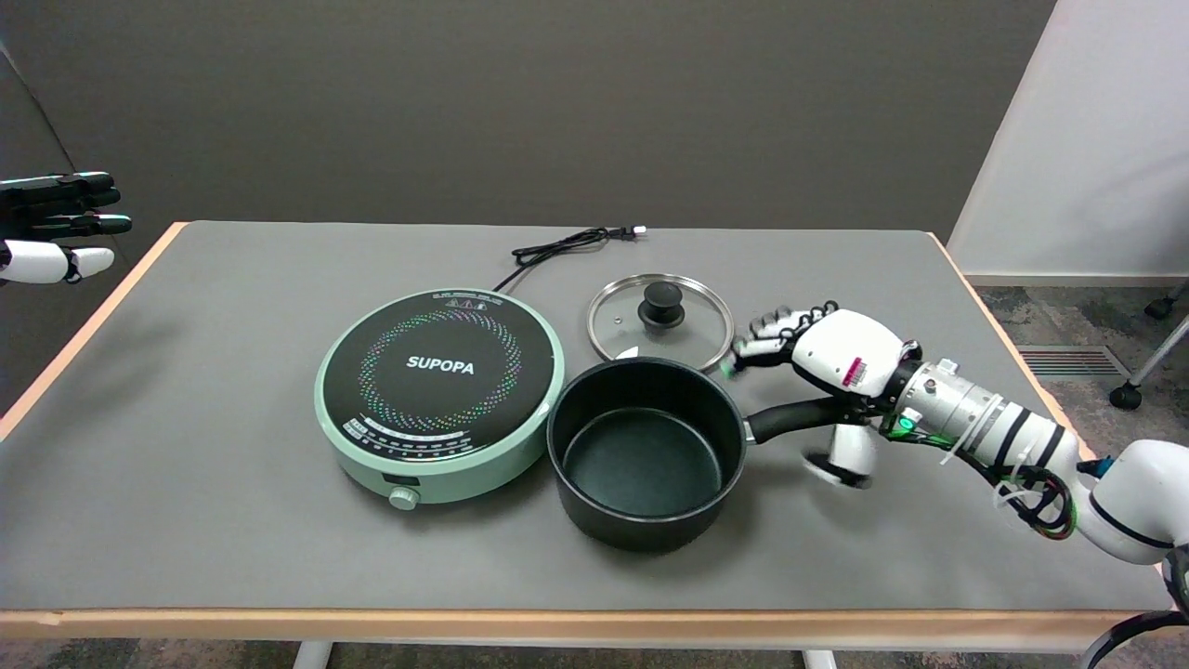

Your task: Place the pot onto the table.

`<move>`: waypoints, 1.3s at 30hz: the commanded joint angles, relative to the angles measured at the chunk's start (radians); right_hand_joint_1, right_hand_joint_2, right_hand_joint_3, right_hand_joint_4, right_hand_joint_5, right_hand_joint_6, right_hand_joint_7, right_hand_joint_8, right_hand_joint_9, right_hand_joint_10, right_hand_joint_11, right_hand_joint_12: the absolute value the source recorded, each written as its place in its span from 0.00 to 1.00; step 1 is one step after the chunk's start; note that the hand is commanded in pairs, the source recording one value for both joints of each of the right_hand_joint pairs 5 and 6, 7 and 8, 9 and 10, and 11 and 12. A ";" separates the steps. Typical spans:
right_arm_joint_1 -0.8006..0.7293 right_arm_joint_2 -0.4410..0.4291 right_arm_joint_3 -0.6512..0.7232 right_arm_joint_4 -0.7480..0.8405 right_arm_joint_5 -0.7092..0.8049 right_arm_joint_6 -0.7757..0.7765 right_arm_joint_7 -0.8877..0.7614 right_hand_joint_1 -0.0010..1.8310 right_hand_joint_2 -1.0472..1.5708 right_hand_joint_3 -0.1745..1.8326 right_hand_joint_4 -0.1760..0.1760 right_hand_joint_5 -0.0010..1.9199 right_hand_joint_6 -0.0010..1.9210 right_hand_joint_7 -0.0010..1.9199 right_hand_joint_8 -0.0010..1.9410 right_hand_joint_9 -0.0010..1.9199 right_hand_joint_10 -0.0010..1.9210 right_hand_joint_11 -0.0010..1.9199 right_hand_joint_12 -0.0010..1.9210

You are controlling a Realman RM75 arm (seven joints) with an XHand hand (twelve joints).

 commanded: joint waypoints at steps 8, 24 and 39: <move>-0.009 0.005 0.066 0.045 -0.106 -0.005 0.005 0.54 0.08 0.53 1.00 0.11 0.11 0.11 0.11 0.11 0.11 0.11 0.11; 0.042 -0.004 0.150 0.261 0.085 0.117 0.197 0.33 0.21 0.00 0.70 0.08 0.08 0.08 0.08 0.08 0.08 0.08 0.08; 0.258 -0.091 0.012 0.364 0.081 0.631 0.231 0.25 0.39 0.00 0.89 0.03 0.03 0.03 0.03 0.03 0.03 0.03 0.03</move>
